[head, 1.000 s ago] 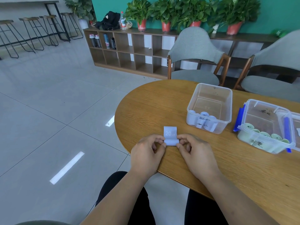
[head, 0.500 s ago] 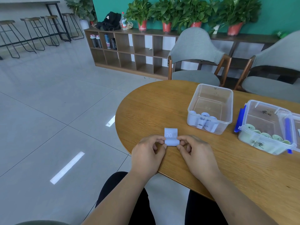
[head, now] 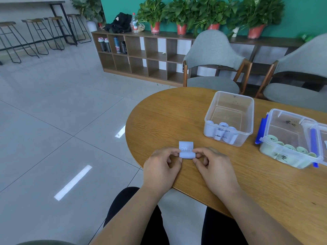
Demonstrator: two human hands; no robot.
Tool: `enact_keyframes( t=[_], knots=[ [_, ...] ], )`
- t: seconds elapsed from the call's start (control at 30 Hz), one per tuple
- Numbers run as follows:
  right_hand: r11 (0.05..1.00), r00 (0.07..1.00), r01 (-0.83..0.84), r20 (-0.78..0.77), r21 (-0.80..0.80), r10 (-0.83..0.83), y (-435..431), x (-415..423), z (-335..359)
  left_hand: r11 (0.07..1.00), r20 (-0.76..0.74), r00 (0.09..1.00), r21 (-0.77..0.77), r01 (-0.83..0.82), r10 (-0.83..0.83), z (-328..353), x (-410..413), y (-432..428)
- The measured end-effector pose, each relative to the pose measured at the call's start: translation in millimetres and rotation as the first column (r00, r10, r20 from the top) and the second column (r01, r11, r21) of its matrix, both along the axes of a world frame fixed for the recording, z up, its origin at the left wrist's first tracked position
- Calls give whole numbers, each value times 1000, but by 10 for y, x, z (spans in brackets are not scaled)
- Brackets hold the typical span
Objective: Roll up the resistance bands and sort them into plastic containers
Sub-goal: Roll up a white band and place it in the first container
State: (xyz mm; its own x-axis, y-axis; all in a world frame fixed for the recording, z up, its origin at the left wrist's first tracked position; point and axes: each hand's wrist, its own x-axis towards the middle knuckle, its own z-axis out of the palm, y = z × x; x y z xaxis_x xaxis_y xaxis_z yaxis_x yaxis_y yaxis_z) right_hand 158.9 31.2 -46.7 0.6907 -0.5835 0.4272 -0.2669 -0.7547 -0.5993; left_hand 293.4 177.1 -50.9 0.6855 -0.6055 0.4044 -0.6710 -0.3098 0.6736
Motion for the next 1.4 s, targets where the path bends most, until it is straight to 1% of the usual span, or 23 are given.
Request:
enact_keyframes(
  t=[0.2,0.5,0.7,0.8,1.07,1.2,1.3,1.4],
  knots=[
    [999,1000,-2,19,47,1,6,-6,10,1000,-38,999,-10,5,-5,8,0,6],
    [1000,1000,-3,18,8,3,18,-5,12,1000,-2,1000,0,2,-2,2,-6,3],
    [999,1000,-9,16,31,8,9,-13,11,1000,-23,1000,-14,6,-7,2,7,9],
    [997,1000,-19,26,70,17,17,-18,27,1000,-38,999,-26,6,-7,-1,4,7],
    [997,1000,-9,26,79,7,18,-14,31,1000,-11,1000,-24,9,-9,-17,7,9],
    [997,1000,1,28,72,-3,18,-6,22,1000,9,1000,-9,-1,1,-14,5,9],
    [1000,1000,19,16,24,-20,15,-1,16,1000,-1,1000,1,17,-17,-11,13,13],
    [1000,1000,16,-24,-15,-17,18,11,3,999,37,998,13,41,-42,-26,20,21]
  ],
)
